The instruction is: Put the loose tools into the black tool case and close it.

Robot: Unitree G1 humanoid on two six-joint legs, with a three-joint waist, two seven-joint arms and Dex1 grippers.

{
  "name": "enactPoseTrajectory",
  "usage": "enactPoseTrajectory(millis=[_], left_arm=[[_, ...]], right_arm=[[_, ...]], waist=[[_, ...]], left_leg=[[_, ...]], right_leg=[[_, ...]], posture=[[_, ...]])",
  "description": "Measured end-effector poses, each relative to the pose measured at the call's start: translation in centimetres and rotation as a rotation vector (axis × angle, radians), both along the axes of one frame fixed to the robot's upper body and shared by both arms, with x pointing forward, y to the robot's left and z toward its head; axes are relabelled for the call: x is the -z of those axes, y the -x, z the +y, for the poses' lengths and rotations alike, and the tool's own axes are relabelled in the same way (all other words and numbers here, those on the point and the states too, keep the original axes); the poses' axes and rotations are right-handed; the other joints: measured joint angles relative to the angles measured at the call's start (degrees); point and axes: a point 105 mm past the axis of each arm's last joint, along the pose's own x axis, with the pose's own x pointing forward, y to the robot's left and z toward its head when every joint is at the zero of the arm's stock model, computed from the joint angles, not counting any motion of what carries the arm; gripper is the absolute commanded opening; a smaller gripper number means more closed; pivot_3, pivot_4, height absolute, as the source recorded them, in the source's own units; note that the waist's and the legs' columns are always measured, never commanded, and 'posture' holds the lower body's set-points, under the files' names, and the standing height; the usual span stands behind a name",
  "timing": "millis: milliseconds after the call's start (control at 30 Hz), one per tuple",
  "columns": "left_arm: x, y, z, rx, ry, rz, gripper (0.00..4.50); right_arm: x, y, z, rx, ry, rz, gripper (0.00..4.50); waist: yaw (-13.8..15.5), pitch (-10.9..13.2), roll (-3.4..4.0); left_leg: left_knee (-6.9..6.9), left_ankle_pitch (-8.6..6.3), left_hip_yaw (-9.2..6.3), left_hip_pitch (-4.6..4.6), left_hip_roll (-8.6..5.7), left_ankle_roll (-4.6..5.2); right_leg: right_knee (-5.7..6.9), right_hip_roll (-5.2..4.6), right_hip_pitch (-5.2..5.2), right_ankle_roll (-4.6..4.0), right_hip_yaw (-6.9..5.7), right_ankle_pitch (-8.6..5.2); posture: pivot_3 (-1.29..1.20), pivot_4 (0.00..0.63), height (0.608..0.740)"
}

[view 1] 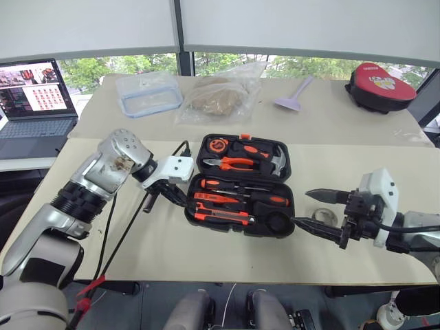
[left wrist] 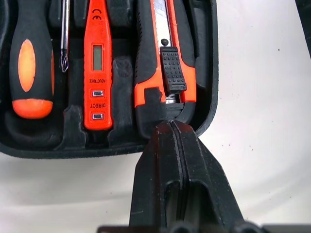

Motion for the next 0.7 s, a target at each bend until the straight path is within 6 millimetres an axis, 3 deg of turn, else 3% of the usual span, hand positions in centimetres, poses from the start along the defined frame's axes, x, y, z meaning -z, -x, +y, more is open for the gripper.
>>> enactPoseTrajectory(millis=[700], left_arm=[[1.3,0.2,-2.4,0.076,0.002,-0.087,0.03]], right_arm=[[-0.1,-0.2,0.0,0.012,0.001,-0.009,4.50]], waist=[[0.3,-0.4,0.51]], left_leg=[[-0.07,-0.06,0.02,0.41,0.00,0.10]], right_leg=[[-0.11,-0.04,0.33,0.02,0.02,-0.01]], posture=[[0.00,0.150,0.722]])
